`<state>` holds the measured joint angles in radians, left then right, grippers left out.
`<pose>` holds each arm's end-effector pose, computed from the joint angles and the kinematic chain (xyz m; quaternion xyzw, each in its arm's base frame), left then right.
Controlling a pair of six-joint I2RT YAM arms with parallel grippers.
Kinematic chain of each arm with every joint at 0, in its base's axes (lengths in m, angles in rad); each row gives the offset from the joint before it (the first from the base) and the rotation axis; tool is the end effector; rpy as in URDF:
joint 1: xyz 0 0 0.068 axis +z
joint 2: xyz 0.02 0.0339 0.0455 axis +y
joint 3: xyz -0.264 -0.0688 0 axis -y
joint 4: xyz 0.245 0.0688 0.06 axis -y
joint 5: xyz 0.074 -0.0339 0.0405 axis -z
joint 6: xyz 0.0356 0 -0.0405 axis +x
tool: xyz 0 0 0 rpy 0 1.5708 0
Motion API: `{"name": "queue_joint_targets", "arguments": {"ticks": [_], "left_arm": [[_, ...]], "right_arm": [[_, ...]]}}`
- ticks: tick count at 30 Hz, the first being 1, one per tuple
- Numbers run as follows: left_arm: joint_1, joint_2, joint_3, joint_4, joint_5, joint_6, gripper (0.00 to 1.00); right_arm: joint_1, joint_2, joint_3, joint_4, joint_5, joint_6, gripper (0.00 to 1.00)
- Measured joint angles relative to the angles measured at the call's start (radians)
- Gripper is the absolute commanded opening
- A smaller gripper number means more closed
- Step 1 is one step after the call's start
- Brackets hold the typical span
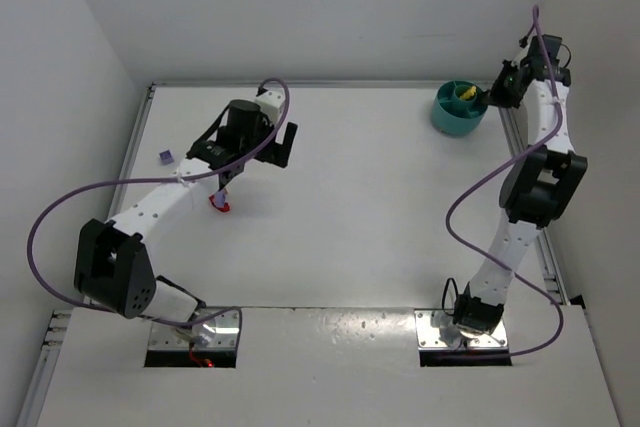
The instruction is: Sort the legos into containers by color
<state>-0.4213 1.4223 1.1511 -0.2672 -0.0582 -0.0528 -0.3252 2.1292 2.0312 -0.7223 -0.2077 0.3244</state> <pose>0.2993 -0.1319 0.3106 0.1452 0.8573 -0.0913 0.4855 0.4608 -0.1476 0.2935 0.2593 0.8891 0.0963 0.3646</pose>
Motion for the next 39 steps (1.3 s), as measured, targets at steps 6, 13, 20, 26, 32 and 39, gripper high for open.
{"name": "queue_joint_targets", "arguments": {"ticks": [6,13,20,26,32,39], "left_arm": [[0.032,0.027,0.01,0.002,-0.024,0.01,1.0],[0.047,0.047,0.026,0.014,-0.037,0.015,1.0],[0.068,0.054,0.032,0.022,-0.044,0.019,1.0],[0.087,0.055,0.037,0.022,-0.047,0.019,1.0],[0.091,0.064,0.04,0.023,-0.047,0.019,1.0],[0.091,0.077,0.041,0.022,-0.047,0.019,1.0]], "right_arm": [[0.0,0.043,0.053,0.006,0.034,0.01,0.0],[0.0,0.073,0.079,0.016,0.075,0.016,0.0],[0.0,0.126,0.093,0.033,0.089,0.025,0.0],[0.0,0.178,0.121,0.037,0.096,0.037,0.0],[0.005,0.198,0.13,0.04,0.104,0.043,0.16],[0.007,0.205,0.151,0.042,0.082,0.047,0.49]]}}
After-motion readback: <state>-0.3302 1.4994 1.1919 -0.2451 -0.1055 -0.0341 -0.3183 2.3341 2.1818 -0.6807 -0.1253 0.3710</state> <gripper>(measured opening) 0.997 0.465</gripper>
